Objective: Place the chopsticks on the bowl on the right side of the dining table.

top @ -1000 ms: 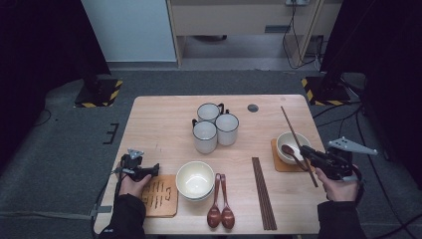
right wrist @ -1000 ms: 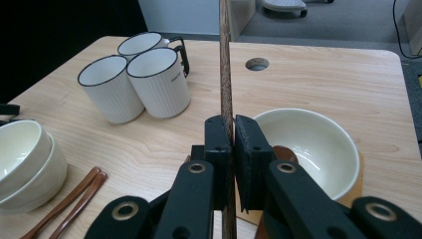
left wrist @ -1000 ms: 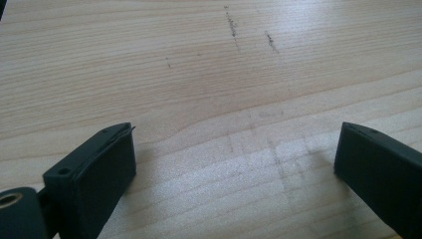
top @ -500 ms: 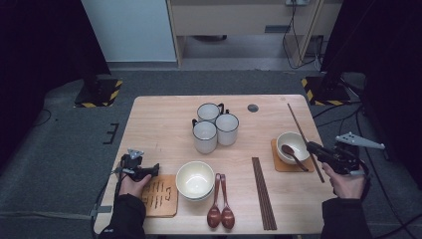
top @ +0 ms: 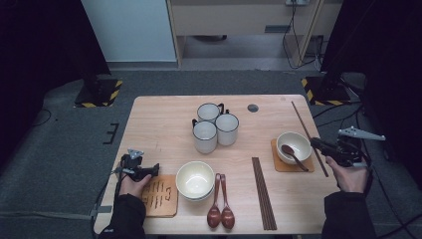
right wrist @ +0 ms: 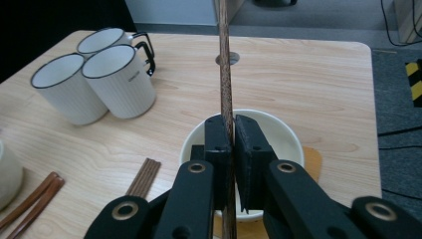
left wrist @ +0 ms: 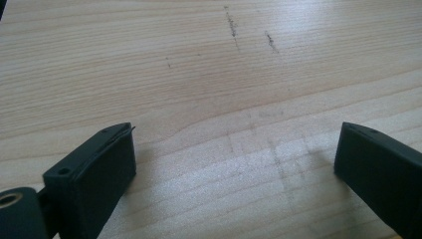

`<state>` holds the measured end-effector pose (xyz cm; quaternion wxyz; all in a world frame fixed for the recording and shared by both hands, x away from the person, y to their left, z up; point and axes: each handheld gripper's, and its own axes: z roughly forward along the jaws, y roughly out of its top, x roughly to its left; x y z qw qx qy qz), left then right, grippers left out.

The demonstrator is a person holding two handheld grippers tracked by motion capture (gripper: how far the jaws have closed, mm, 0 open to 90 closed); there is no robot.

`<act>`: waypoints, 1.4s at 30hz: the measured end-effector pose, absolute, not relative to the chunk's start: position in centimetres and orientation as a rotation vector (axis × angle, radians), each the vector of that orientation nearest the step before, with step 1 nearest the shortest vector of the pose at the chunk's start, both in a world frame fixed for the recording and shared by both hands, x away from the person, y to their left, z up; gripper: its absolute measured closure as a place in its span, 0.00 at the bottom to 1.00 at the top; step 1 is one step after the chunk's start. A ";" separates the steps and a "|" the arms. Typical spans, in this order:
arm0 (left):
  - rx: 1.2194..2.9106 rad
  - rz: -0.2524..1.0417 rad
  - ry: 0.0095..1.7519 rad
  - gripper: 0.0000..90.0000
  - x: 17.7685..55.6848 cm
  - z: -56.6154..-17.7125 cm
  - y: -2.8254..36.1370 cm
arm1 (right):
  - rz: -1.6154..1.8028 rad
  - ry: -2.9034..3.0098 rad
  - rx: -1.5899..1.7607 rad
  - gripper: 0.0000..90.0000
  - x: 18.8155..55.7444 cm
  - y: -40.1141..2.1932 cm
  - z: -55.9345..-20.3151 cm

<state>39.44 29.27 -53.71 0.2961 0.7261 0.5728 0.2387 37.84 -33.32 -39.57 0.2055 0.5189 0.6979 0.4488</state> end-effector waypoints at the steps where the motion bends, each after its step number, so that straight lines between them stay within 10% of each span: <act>1: 1.932 0.635 1.524 0.02 39.4 -53.7 29.3 | 1.247 1.945 1.450 0.95 38.0 -33.4 -39.6; 42: 1.932 0.635 1.524 0.02 39.4 -53.7 29.3 | 1.064 2.094 1.491 0.95 42.4 -32.6 -44.1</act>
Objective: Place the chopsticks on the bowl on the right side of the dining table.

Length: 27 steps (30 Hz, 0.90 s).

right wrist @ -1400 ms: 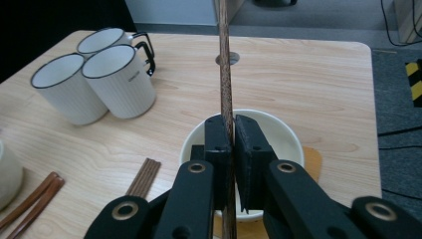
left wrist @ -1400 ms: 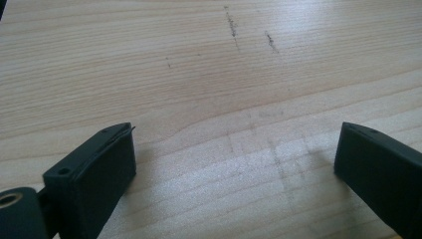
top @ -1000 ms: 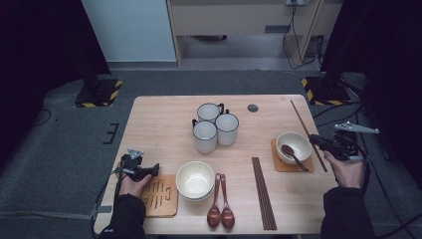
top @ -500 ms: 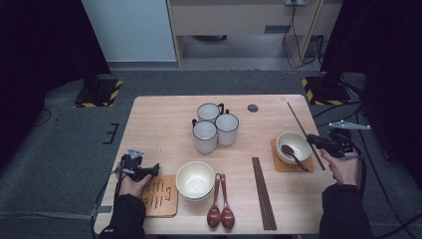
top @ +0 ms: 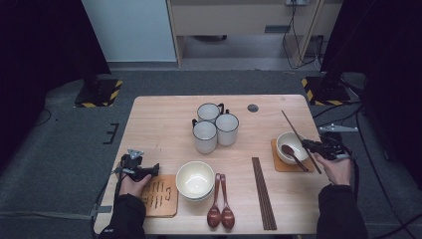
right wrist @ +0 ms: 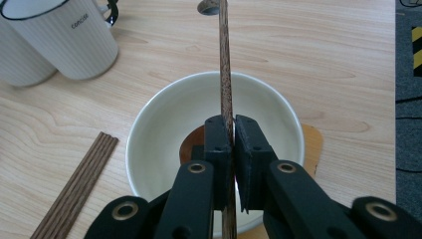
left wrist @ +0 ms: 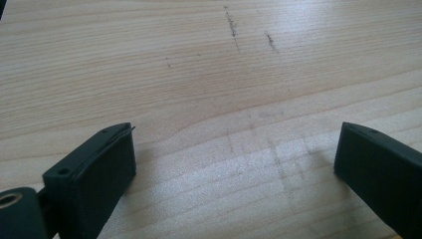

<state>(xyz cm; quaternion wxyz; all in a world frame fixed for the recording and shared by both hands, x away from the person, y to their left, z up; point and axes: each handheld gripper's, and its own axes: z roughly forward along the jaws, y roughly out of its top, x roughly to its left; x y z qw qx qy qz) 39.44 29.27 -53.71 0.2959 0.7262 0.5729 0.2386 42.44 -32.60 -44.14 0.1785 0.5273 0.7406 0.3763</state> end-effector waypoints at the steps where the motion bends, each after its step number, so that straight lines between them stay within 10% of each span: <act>1: 1.931 0.635 1.524 0.02 39.4 -53.7 29.3 | 1.059 2.099 1.489 0.95 42.5 -32.5 -44.3; 27: 1.931 0.634 1.523 0.02 39.4 -53.7 29.3 | 0.979 2.176 1.485 0.94 42.9 -31.7 -45.8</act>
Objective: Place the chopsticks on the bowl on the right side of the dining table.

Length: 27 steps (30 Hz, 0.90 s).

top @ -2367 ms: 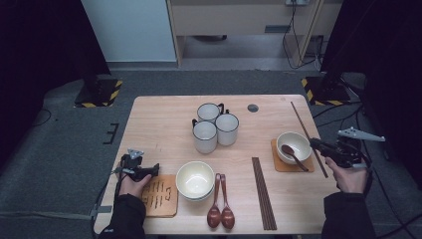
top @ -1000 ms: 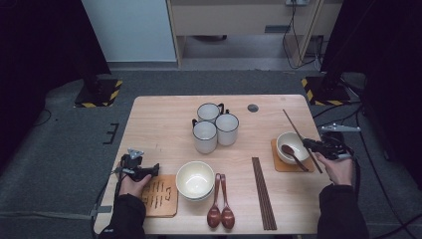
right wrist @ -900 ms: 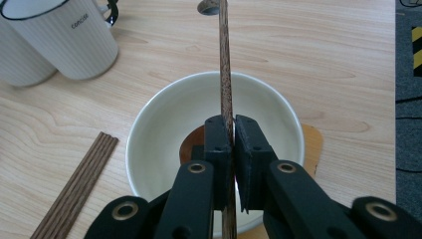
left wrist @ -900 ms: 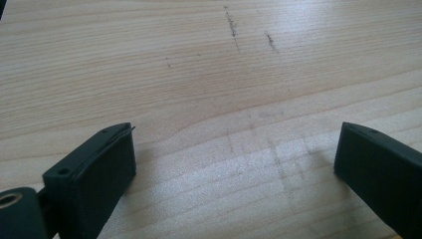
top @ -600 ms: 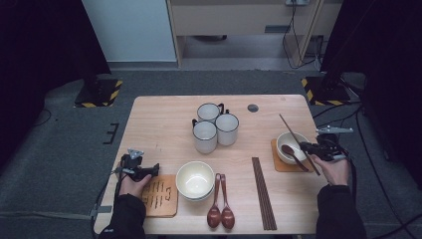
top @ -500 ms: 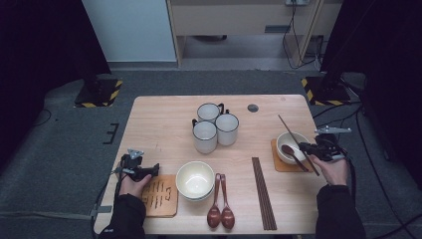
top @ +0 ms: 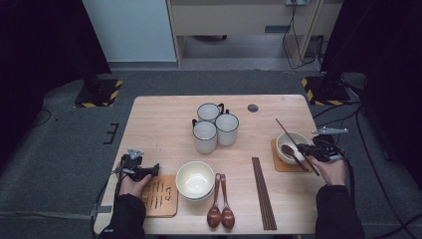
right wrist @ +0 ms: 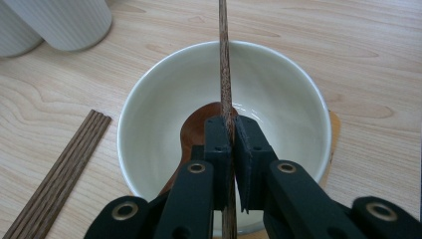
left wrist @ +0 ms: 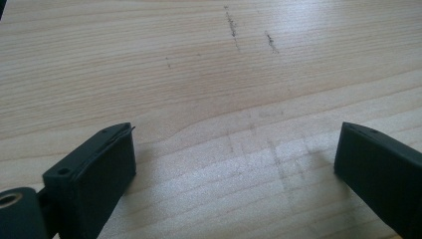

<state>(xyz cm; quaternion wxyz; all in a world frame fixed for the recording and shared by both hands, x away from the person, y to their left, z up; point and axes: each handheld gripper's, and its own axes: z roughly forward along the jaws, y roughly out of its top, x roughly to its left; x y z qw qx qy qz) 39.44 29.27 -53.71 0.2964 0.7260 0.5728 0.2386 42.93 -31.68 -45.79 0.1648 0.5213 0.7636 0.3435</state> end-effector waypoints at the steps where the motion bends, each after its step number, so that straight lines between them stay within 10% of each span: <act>1: 1.931 0.635 1.523 0.02 39.4 -53.7 29.3 | 0.980 2.178 1.482 0.94 42.9 -31.6 -45.8; 27: 1.931 0.635 1.524 0.02 39.4 -53.7 29.3 | 1.067 2.056 1.405 0.67 41.2 -31.6 -43.5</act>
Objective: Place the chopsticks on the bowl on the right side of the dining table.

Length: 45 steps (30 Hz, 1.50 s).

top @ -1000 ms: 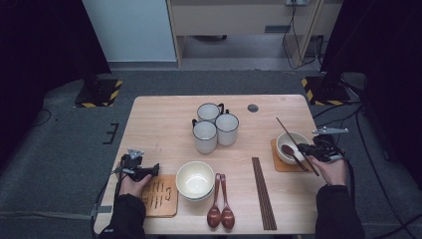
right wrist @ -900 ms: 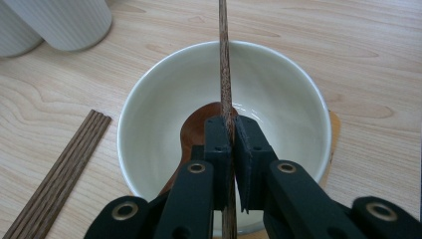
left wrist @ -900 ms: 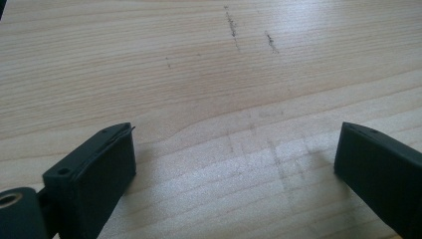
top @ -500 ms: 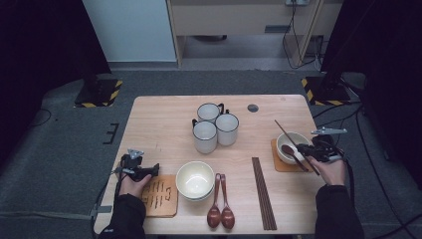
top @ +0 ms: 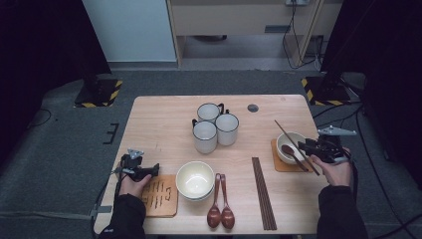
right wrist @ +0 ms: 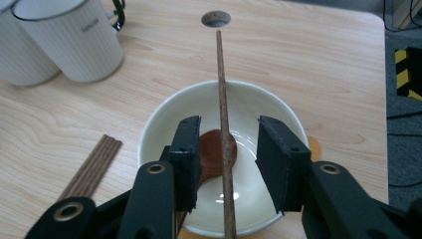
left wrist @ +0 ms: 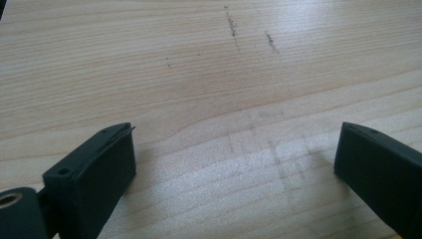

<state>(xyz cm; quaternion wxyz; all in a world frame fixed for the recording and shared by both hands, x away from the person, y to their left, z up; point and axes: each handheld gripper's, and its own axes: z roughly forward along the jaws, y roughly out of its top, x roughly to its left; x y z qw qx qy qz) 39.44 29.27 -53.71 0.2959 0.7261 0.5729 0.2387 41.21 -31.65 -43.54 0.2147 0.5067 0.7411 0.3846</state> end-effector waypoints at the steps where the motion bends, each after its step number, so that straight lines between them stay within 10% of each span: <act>1: 1.931 0.635 1.523 0.02 39.4 -53.7 29.3 | 1.068 2.056 1.399 0.65 41.1 -31.6 -43.4; 45: 1.931 0.634 1.523 0.02 39.4 -53.7 29.3 | 1.156 2.053 1.228 0.44 35.0 -25.1 -40.6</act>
